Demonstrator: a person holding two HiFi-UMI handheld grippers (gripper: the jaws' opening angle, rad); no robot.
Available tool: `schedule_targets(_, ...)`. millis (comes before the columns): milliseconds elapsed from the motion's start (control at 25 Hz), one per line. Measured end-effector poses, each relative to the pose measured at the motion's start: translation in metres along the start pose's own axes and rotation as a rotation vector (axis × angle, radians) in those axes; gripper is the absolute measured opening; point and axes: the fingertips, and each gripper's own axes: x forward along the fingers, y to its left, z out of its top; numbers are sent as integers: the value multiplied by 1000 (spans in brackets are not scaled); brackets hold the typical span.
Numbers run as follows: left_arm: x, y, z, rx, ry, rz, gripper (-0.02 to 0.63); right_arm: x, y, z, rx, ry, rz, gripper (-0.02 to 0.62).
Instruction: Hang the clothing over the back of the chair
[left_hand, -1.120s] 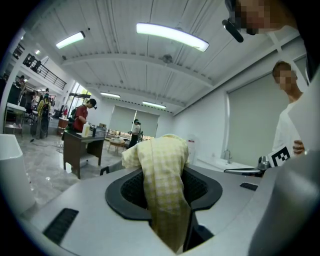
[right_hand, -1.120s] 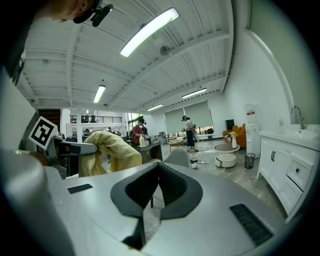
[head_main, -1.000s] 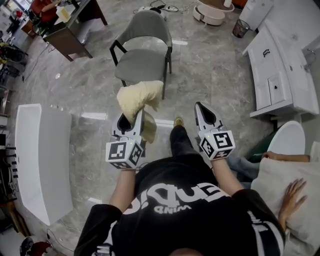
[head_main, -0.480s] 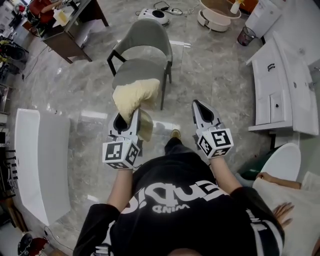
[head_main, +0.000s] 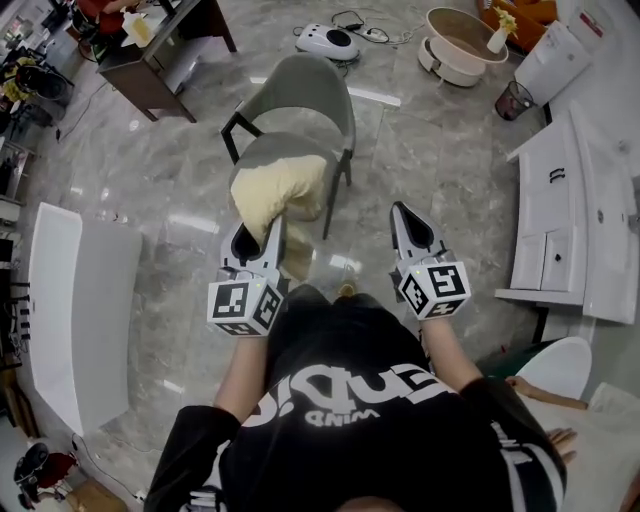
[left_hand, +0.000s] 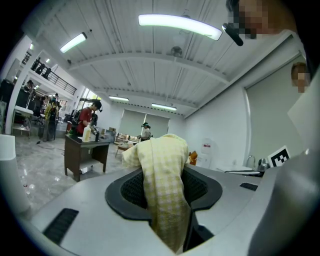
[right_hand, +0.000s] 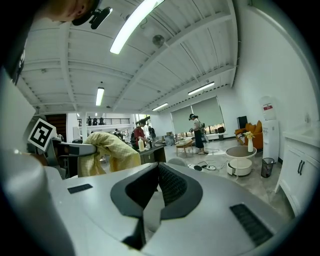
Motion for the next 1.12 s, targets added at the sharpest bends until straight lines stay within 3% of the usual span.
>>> schedule_targets(320,49,24,6,0,-8,19,179,57,-17,1,-9,19,32,15)
schedule_targets(640,123,56,18,9,-7,-13,179,129,-38,11,-14,26,29,15)
schedule_targets(1120,243,100,45,21,32,-105,179,227,-82,38,13,27,-56,15)
